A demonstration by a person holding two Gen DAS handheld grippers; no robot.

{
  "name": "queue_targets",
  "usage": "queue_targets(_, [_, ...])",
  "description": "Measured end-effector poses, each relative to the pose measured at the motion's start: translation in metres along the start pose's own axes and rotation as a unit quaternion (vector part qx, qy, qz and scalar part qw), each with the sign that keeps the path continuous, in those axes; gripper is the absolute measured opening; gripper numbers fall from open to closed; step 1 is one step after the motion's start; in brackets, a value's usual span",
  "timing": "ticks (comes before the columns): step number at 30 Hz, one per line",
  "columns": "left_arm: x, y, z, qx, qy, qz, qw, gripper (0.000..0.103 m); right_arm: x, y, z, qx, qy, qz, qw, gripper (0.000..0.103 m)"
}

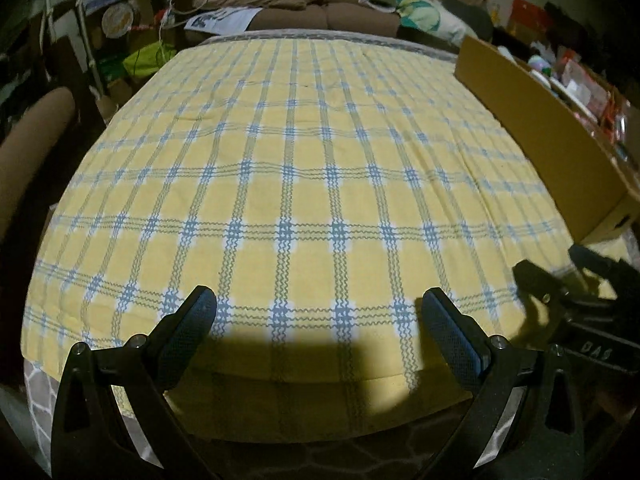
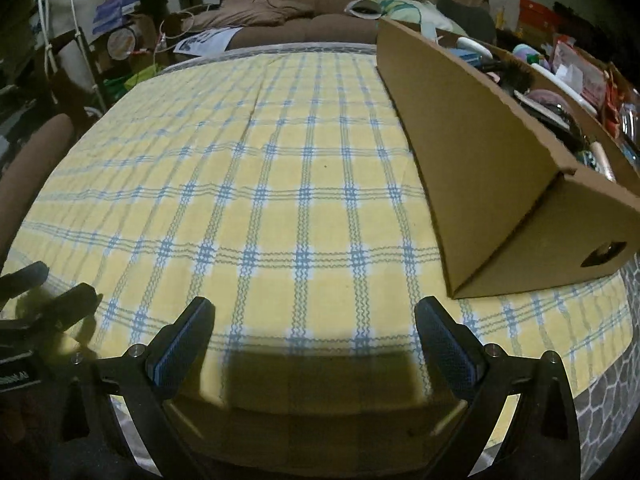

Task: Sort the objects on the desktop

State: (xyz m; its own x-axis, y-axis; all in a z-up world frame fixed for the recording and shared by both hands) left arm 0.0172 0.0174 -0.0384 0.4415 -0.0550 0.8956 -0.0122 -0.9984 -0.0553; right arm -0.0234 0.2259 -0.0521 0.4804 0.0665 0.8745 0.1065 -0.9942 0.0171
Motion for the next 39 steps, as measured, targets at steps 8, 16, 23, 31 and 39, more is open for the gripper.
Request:
queue_targets(8, [-0.0046,-0.0107,0.0015,-0.009,-0.007,-0.017,0.9998,0.103,-0.0015,0.0033,-0.0003,0.004,0.0,0.008,1.0,0.103])
queue_targets(16, [-0.0059,-0.0107,-0.0009,-0.004,-0.007,-0.021,0.9997,0.103,-0.002,0.0032,0.0011,0.005,0.0,0.011,1.0,0.103])
queue_targets(23, [-0.0076,-0.0099,-0.0023,0.006,-0.006,-0.027,0.9996,0.103,-0.0025,0.0028,0.0005,0.004,0.0,0.012,1.0,0.103])
queue_targets(31, [-0.0075,-0.0094,-0.0022,0.006,-0.006,-0.027,0.9996,0.103,-0.0027,0.0046,0.0006,0.004,0.001,0.011,1.0,0.103])
queue_targets(39, [-0.0074,-0.0092,-0.0021,0.006,-0.006,-0.028,0.9996,0.103,-0.0029,0.0037,0.0007,0.004,0.001,0.011,1.0,0.103])
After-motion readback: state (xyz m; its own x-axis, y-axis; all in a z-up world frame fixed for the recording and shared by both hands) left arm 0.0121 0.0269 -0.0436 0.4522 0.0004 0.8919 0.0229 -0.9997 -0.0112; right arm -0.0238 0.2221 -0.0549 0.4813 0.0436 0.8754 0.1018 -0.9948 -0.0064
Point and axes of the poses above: each gripper's, at about its wrist camera, not at the fingertips, and x roughly against the way its jaws point, y to its left, z to its underside, the point moved 5 cm from there along -x, roughly the way its jaws point, and after that the axes turned 8 degrees about y, right-handed, at the moved point
